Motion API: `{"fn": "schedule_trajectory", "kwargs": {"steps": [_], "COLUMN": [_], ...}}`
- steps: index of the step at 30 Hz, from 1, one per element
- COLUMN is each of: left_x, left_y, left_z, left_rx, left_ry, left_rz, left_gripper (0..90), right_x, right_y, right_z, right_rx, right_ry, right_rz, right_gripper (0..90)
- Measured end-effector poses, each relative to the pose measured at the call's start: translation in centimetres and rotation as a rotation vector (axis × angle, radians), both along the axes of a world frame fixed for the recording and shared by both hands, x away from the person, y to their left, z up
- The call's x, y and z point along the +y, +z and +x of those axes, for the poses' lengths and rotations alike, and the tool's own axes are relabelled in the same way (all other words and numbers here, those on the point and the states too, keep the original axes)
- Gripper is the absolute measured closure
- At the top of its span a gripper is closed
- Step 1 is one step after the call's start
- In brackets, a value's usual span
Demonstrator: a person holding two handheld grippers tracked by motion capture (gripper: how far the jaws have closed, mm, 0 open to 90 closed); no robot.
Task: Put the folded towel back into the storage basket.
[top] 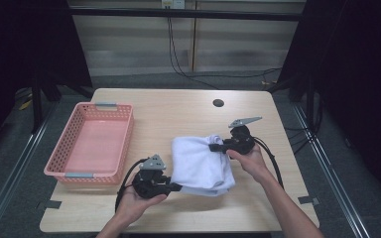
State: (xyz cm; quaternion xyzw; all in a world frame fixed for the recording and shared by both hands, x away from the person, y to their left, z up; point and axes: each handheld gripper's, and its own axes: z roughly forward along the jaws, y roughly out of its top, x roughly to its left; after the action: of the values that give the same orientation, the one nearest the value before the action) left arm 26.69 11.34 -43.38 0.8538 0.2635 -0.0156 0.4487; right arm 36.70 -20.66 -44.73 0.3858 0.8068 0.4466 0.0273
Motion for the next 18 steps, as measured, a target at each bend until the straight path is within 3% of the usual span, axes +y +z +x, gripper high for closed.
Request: {"fn": "schedule_trajectory", "kwargs": {"steps": [10, 18], "left_x": [3.4, 5.5], "left_y": [2.5, 4.0], "left_z": [0.9, 1.8], "left_rx": [-0.052, -0.074], "left_ry": [0.047, 0.068], "left_rz": [-0.082, -0.079], "left_gripper": [73.2, 73.5], "right_x": [3.3, 5.7], "right_y": [3.3, 5.2], "right_z": [2.7, 4.5], "right_rx": [-0.032, -0.058], "right_ry": [0.045, 0.077], "right_rz": [0.041, 0.056], "right_gripper": [69.4, 69.4]}}
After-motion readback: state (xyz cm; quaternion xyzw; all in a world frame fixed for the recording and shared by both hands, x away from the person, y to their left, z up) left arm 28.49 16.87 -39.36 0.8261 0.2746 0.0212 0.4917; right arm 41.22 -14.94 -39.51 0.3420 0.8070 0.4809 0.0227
